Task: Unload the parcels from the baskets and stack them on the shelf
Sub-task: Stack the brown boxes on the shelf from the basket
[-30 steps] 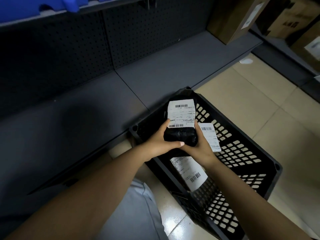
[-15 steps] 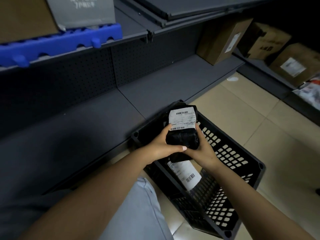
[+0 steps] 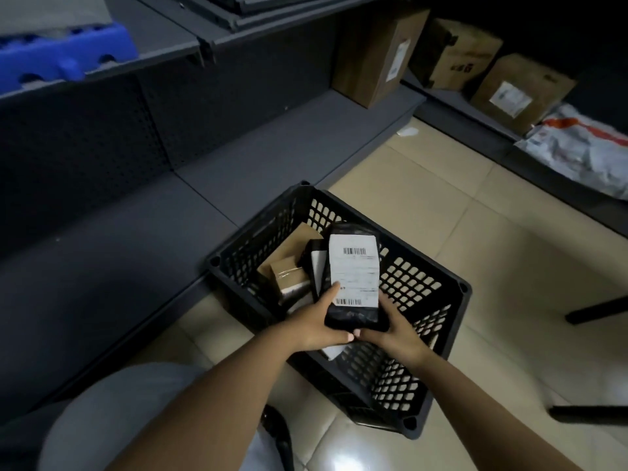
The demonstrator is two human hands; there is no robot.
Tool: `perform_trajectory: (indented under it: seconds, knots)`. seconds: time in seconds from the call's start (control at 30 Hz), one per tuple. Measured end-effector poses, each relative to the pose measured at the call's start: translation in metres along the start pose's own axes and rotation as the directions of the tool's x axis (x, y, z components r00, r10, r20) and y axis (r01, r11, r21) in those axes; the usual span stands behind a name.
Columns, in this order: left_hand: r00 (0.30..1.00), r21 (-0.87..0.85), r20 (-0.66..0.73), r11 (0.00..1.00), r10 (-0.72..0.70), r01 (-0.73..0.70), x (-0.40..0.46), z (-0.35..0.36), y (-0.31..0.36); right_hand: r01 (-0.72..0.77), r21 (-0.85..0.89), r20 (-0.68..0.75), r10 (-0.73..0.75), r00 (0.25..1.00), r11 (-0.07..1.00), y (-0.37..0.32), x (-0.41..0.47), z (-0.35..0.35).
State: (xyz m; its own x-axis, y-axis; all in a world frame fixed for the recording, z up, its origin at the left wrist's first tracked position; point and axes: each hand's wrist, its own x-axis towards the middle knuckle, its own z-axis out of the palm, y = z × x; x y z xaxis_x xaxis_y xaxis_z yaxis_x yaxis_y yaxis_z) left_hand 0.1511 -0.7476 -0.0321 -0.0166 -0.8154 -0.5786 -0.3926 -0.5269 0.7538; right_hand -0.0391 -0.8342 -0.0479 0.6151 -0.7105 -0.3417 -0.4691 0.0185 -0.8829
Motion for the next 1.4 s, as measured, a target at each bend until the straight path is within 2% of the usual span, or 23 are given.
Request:
perform_trajectory:
  seconds: [0.07, 0.17, 0.33, 0.4, 0.47, 0.53, 0.6, 0.63, 0.7, 0.9, 1.07, 1.13, 1.27, 1.4]
  knots:
    - [1.0, 0.102, -0.004, 0.995, -0.004, 0.005, 0.002, 0.0, -0.004, -0.005, -0.003, 0.016, 0.005, 1.0, 1.0, 0.011, -0.002, 0.005]
    - [0.999, 0.134, -0.037, 0.991, 0.021, -0.016, 0.005, -0.002, -0.005, -0.01, 0.034, 0.013, 0.01, 1.0, 0.999, 0.012, 0.001, 0.009]
    - [0.988, -0.051, -0.157, 0.999, 0.0, -0.008, 0.01, -0.005, 0.0, 0.017, 0.074, -0.031, -0.015, 0.999, 0.997, 0.0, 0.008, 0.002]
    - [0.981, -0.069, -0.193, 0.997, -0.032, 0.019, 0.015, -0.008, 0.001, 0.021, 0.098, -0.092, -0.012, 0.996, 0.995, -0.011, 0.012, 0.0]
    - [0.977, -0.022, -0.205, 0.998, -0.055, 0.052, 0.017, -0.012, 0.001, 0.024, 0.004, -0.185, -0.023, 0.983, 1.0, -0.021, 0.021, 0.0]
    - [0.972, 0.171, -0.233, 0.982, -0.04, 0.081, 0.02, -0.019, -0.001, -0.004, -0.228, -0.21, -0.045, 0.977, 0.974, -0.031, 0.033, -0.001]
    - [0.957, 0.461, -0.291, 0.878, 0.015, 0.126, 0.02, -0.032, -0.004, -0.011, -0.503, -0.193, -0.1, 0.976, 0.864, -0.046, 0.048, 0.001]
    - [0.951, 0.542, -0.308, 0.827, 0.03, 0.149, 0.021, -0.04, -0.007, 0.033, -0.637, -0.152, -0.167, 0.974, 0.77, -0.056, 0.057, 0.004]
    - [0.942, 0.585, -0.335, 0.787, 0.011, 0.199, 0.023, -0.057, -0.015, 0.14, -0.786, -0.019, -0.249, 0.968, 0.602, -0.073, 0.074, 0.013]
    - [0.926, 0.681, -0.375, 0.663, -0.051, 0.312, 0.032, -0.101, -0.054, 0.285, -0.904, 0.248, -0.15, 0.957, 0.319, -0.085, 0.124, 0.059]
    - [0.944, 0.689, -0.314, 0.662, -0.096, 0.297, 0.045, -0.106, -0.073, 0.292, -0.955, 0.289, -0.05, 0.956, 0.059, -0.072, 0.149, 0.081]
    - [0.959, 0.682, -0.264, 0.684, -0.1, 0.259, 0.052, -0.104, -0.073, 0.287, -0.958, 0.285, -0.068, 0.956, 0.021, -0.067, 0.15, 0.083]
    - [0.976, 0.651, -0.194, 0.731, -0.1, 0.205, 0.062, -0.104, -0.068, 0.305, -0.95, 0.293, -0.148, 0.945, 0.068, -0.055, 0.14, 0.078]
    - [0.984, 0.657, -0.169, 0.739, -0.05, 0.15, 0.069, -0.107, -0.057, 0.244, -0.967, 0.231, -0.156, 0.96, 0.073, -0.036, 0.123, 0.063]
